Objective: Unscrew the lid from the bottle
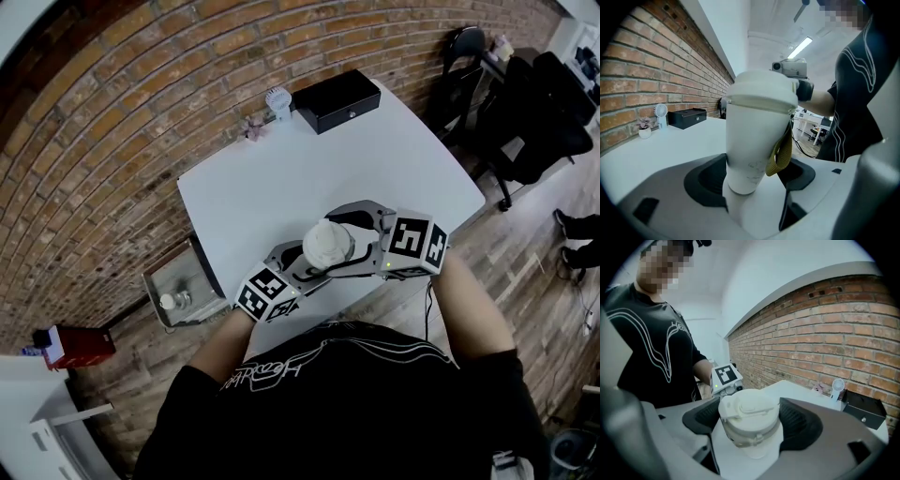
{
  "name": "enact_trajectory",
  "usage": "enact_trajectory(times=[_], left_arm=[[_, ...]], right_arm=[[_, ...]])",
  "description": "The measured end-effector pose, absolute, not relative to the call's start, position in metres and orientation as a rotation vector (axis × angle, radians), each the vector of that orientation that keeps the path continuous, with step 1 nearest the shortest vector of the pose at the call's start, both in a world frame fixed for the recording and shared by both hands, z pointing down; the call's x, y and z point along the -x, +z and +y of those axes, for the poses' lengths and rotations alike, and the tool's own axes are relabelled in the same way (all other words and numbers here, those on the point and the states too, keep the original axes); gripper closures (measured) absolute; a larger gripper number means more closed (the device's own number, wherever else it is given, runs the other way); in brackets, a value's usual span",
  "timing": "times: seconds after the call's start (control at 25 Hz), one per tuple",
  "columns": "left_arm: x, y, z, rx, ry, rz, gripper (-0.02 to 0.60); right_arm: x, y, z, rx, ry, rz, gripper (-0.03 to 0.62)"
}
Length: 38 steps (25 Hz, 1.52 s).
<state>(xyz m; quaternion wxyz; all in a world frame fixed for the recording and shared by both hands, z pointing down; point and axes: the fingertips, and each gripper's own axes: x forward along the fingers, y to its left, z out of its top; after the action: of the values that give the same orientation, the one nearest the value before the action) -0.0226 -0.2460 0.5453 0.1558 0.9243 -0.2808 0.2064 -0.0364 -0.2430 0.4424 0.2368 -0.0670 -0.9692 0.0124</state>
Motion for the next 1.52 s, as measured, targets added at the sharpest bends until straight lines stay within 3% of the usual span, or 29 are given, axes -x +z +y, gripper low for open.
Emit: enact_trajectory(times=[0.68,0.8,0.92,1.16,1.52], left_arm=[[0.085,0.502,-0.22,-2.588,0.481,-0.949,0.247],[0.098,0.472,-0.205,-2.583,0.431,-1.022,0.418],[0.105,0.434,-0.188,-2.613,0.34,-1.068,0.503],[0.121,0.381,-0.15,-2.598,0.189,-1.119,0.537],[0.118,0.351,-0.09,-2.632,0.129,-1.083,0.54]], right_arm=[[0.003,0.317,-0.237,-0.265,0.106,-3.018,0.207],[-0.002,0.293,-0.226,-0.412,0.104,-3.061,0.207],[-0.009,0.273,-0.211,-0.559,0.111,-3.092,0.207],[-0.016,0.26,-0.174,-0.787,0.162,-3.107,0.209],[-0.023,0.3,-0.117,-0.958,0.307,-3.032,0.209]])
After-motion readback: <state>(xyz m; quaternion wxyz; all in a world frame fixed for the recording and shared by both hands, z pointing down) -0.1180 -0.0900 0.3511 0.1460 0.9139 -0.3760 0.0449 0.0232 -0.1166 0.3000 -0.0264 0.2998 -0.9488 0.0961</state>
